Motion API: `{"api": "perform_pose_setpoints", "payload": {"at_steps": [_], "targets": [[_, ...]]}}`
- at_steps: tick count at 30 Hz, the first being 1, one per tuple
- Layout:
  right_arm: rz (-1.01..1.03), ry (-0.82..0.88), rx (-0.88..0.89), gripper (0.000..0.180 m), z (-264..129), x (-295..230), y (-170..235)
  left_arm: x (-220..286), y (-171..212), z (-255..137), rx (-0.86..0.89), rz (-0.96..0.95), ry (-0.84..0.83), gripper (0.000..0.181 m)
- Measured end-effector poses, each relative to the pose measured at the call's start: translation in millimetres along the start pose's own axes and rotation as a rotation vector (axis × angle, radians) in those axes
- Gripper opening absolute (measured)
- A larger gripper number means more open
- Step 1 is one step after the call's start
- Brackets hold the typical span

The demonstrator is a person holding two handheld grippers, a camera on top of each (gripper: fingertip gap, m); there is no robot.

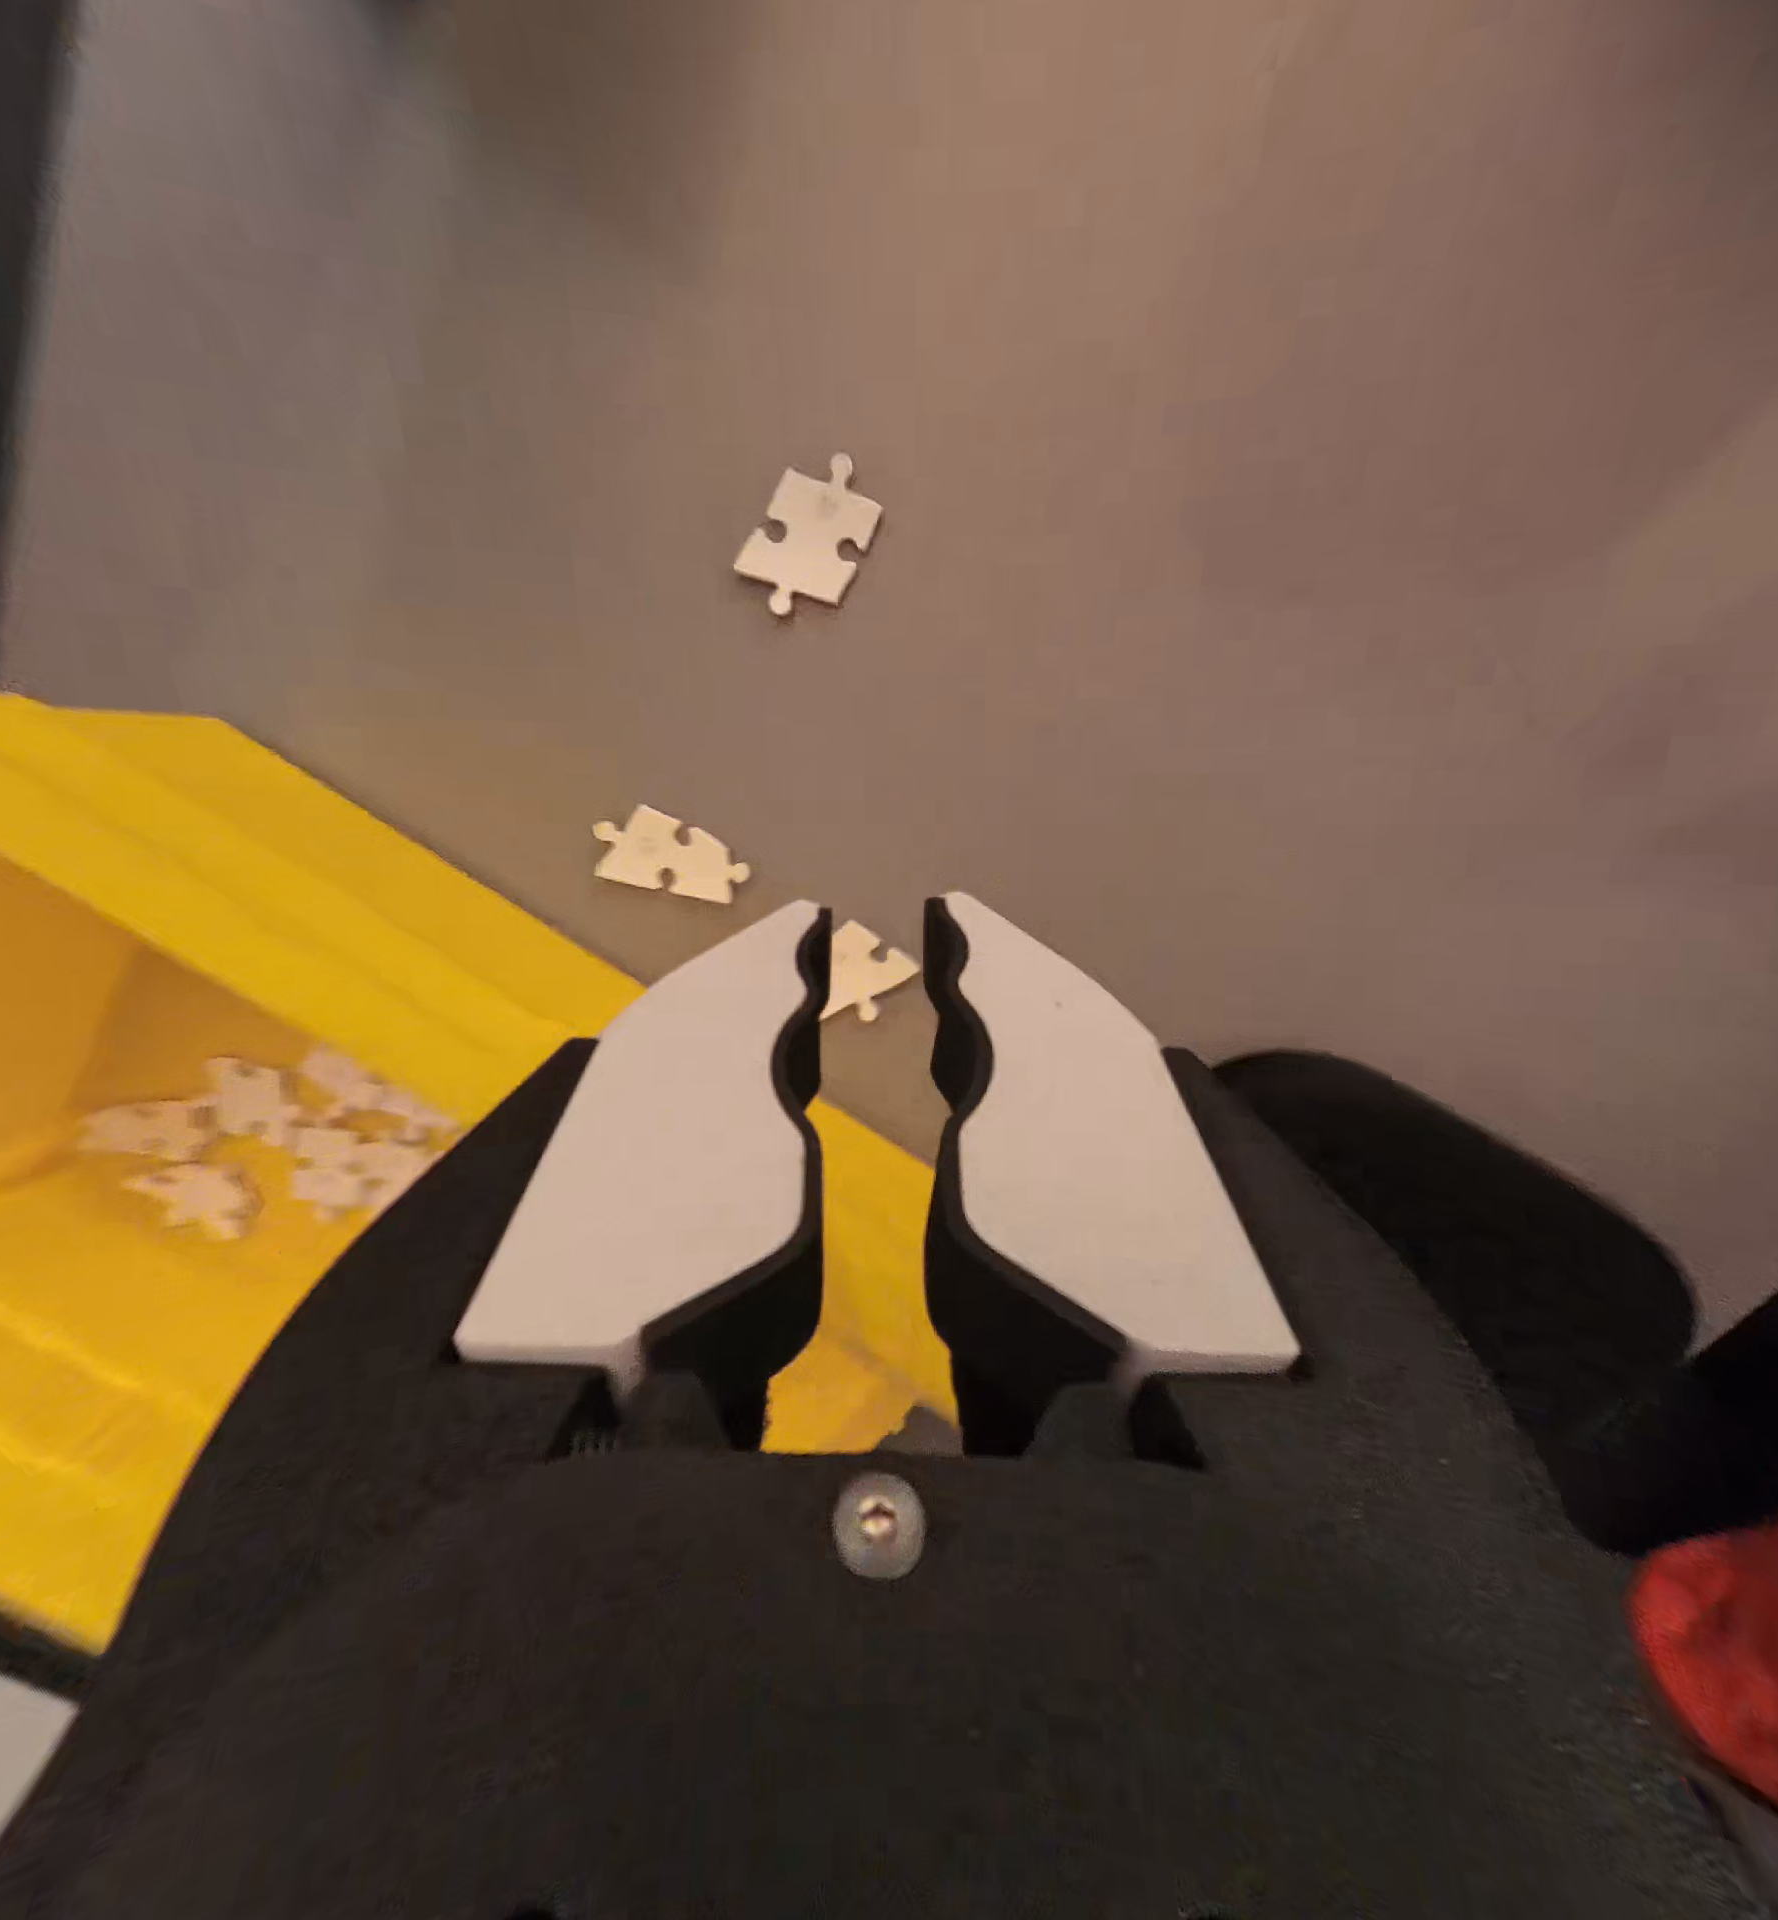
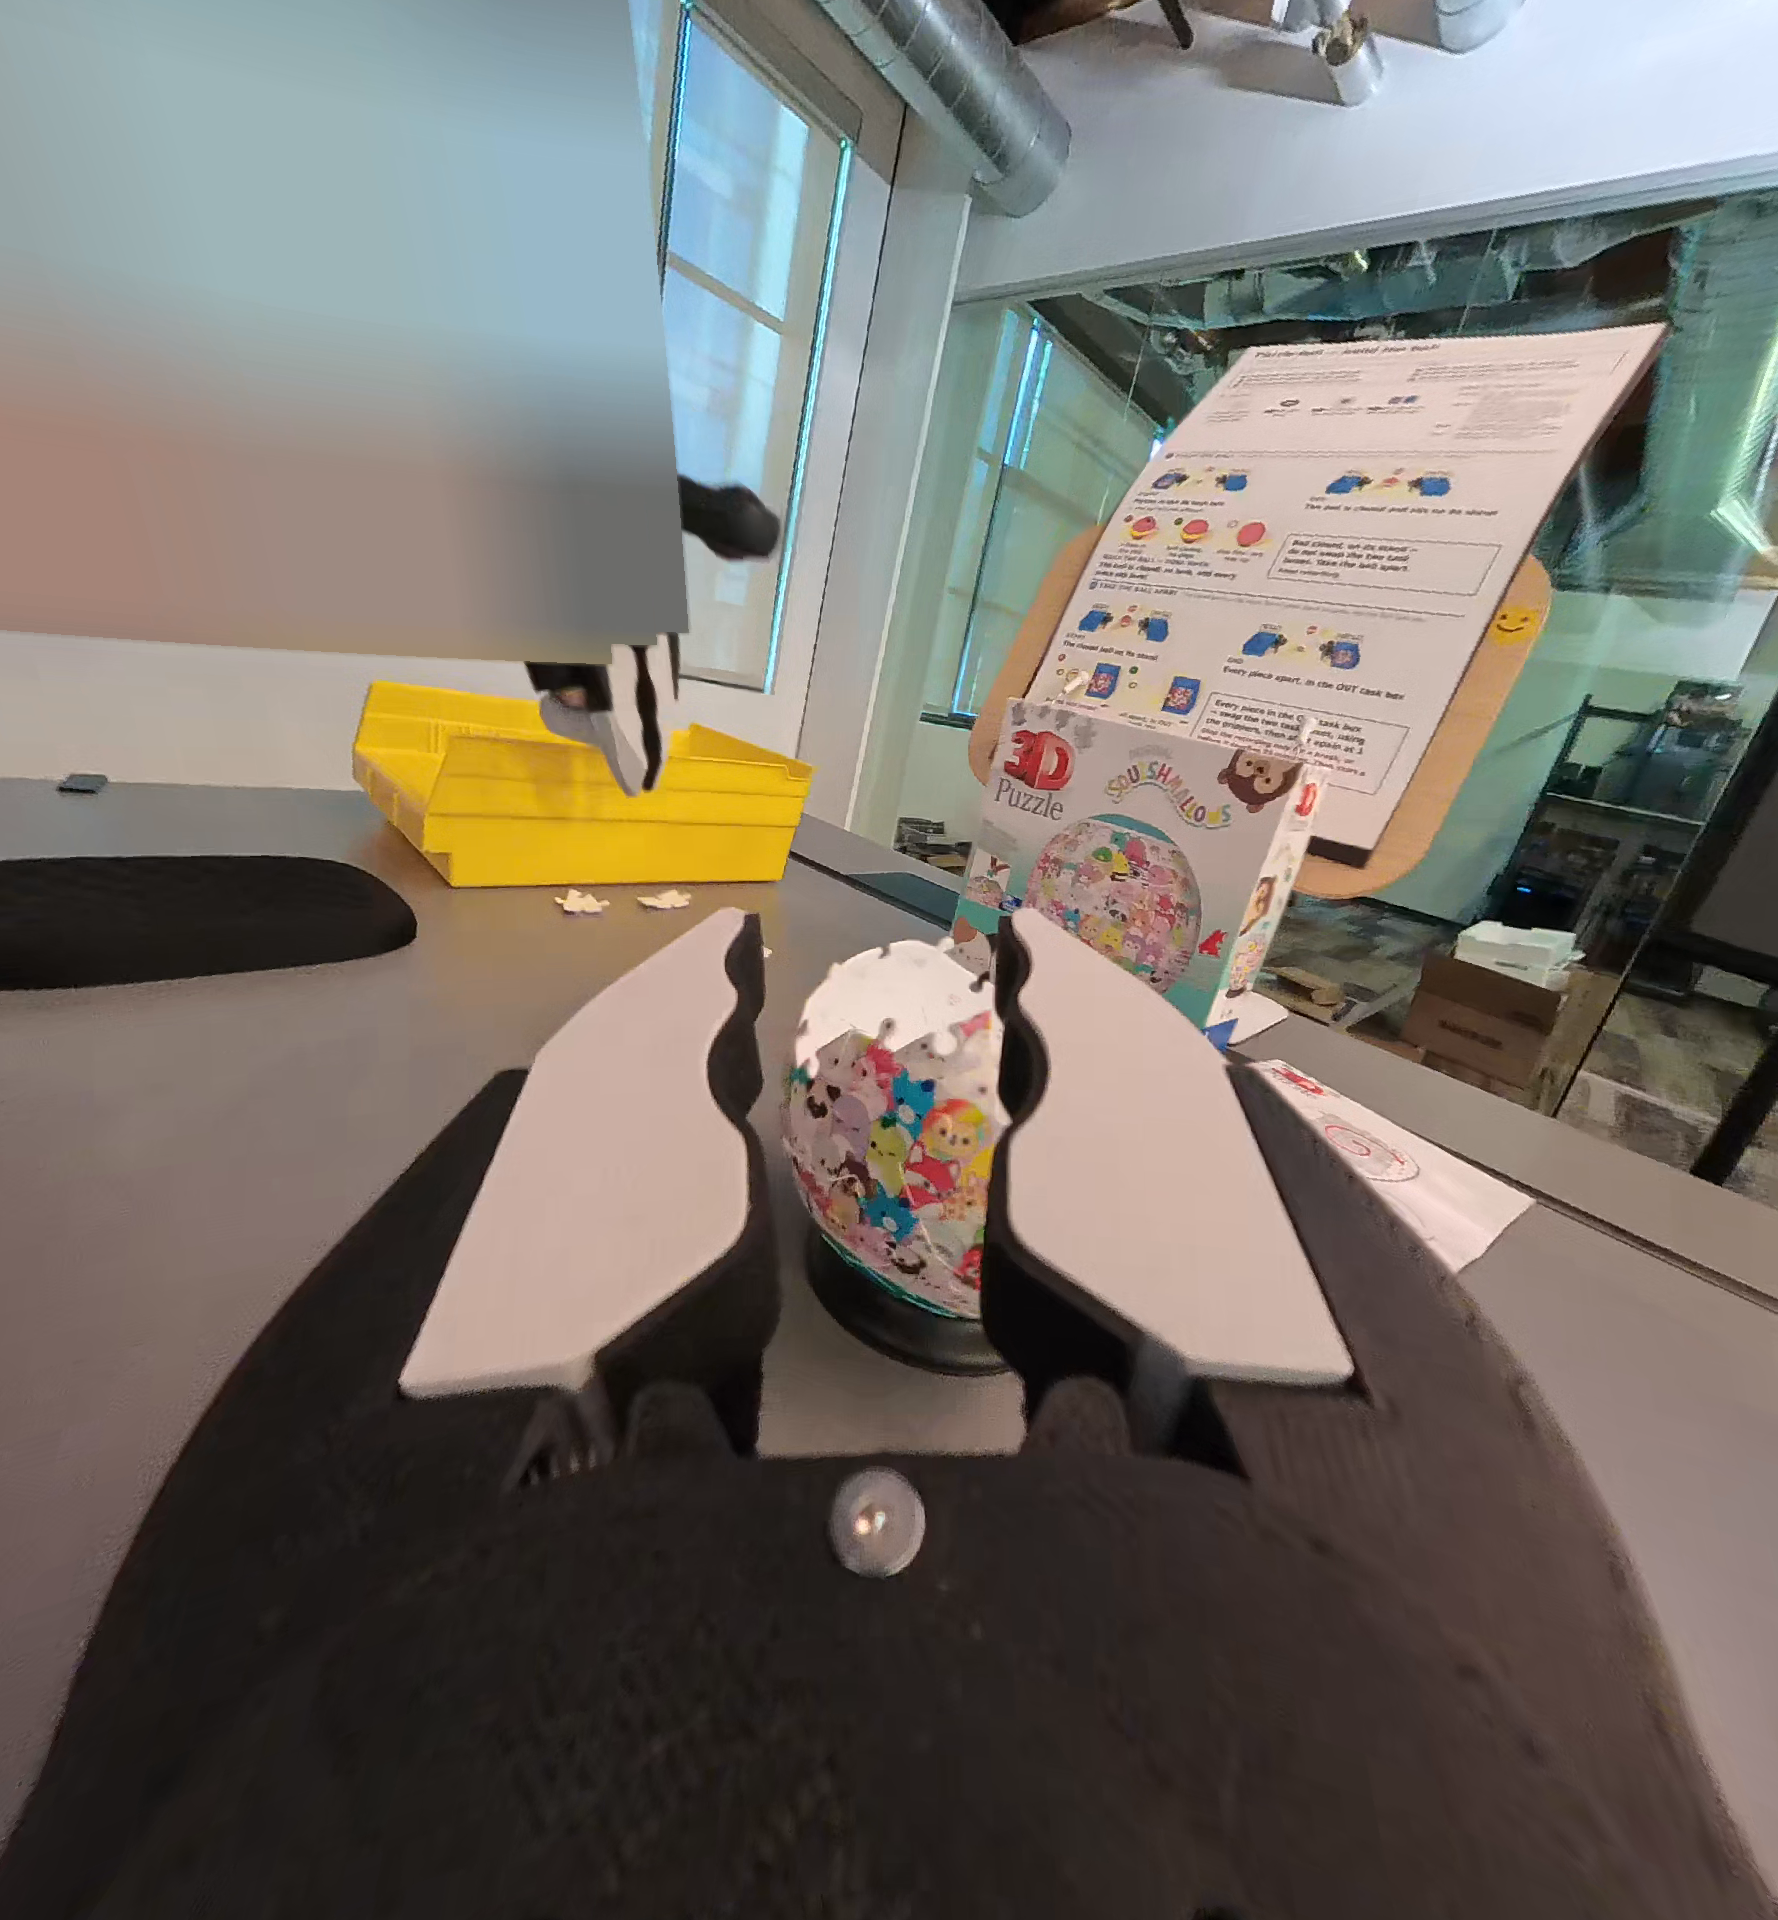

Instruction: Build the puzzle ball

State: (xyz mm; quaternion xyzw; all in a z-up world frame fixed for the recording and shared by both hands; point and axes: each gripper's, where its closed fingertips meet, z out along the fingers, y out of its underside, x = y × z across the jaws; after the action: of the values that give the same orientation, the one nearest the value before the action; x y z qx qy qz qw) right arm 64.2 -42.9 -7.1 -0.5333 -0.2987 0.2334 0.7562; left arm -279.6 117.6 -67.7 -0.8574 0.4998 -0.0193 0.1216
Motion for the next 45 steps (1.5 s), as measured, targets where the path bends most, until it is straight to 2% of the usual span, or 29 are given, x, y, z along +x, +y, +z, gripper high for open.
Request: {"api": "perform_pose_setpoints", "payload": {"at_steps": [2, 5, 8, 10, 13, 15, 24, 30, 34, 40, 43, 44, 45], "targets": [[-0.01, 0.015, -0.008, 0.043, -3.3, -1.8, 2.4, -11.2, 1.1, 20.8, -0.056, -0.118, -0.023, 0.017], [0.021, 0.026, 0.023, 0.043, -11.6, 0.5, -0.8, -33.3, 6.5, 38.3, -0.129, -0.245, -0.15, 0.019], [0.085, -0.028, 0.055, 0.044, -14.3, -1.9, -5.4, -28.9, 4.7, 51.4, -0.188, -0.375, -0.093, 0.024], [0.084, -0.048, 0.056, 0.044, -14.3, -5.1, -5.7, -28.0, 2.4, 60.5, -0.218, -0.416, -0.07, 0.028], [0.054, -0.067, 0.041, 0.044, -13.3, -11.4, -4.1, -42.3, 12.1, 70.0, -0.296, -0.427, -0.16, 0.033], [0.065, -0.094, 0.043, 0.044, -13.1, -14.7, -3.9, -42.2, 18.8, 75.2, -0.347, -0.474, -0.148, 0.034], [0.121, -0.173, 0.052, 0.044, -14.9, -23.0, -5.4, -41.2, 15.4, 90.6, -0.311, -0.652, -0.028, 0.036], [0.148, -0.192, 0.062, 0.044, -16.1, -24.2, -6.9, -46.6, 17.2, 90.4, -0.301, -0.648, -0.034, 0.025], [0.144, -0.202, 0.058, 0.044, -15.6, -25.8, -6.5, -48.4, 20.7, 89.9, -0.32, -0.603, -0.057, 0.003], [0.148, -0.203, 0.057, 0.044, -15.5, -25.7, -6.2, -26.9, 13.2, 89.0, -0.314, -0.556, 0.026, 0.0], [0.133, -0.195, 0.043, 0.044, -14.4, -26.0, -3.8, -30.7, 5.0, 80.3, -0.252, -0.525, -0.024, 0.0], [0.12, -0.191, 0.034, 0.044, -13.7, -26.7, -2.5, -32.5, 0.2, 76.9, -0.214, -0.532, -0.035, 0.001], [0.106, -0.181, 0.026, 0.047, -12.7, -26.7, -1.1, -33.6, -2.0, 74.6, -0.193, -0.542, -0.042, 0.011]]}}
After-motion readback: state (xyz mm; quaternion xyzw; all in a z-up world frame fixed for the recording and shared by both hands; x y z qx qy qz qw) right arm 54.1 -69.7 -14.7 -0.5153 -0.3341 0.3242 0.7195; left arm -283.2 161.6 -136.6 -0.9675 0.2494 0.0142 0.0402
